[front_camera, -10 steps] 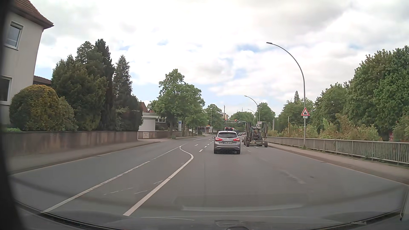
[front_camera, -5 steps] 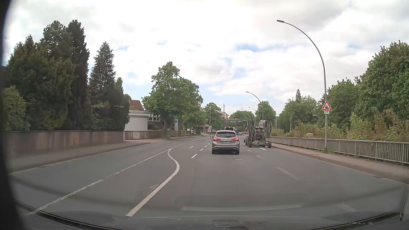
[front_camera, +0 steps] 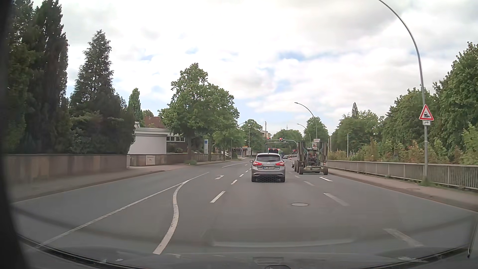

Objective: Follow the waypoints while adhering to traffic rules and regulations

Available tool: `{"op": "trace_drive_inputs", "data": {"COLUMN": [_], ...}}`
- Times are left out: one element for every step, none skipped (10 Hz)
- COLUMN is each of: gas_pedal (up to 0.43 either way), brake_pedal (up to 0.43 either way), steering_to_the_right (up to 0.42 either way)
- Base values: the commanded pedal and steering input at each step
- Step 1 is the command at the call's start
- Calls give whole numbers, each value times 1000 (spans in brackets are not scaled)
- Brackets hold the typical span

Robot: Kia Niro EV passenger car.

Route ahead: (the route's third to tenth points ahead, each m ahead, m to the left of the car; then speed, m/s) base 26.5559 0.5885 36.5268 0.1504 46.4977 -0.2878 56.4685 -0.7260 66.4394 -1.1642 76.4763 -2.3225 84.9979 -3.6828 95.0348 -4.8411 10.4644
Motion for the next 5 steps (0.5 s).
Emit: {"op": "trace_drive_inputs", "data": {"gas_pedal": [118,138,157,169,169], "brake_pedal": [0,0,0,0,0], "steering_to_the_right": [-27,-32,-39,-44,-50]}}
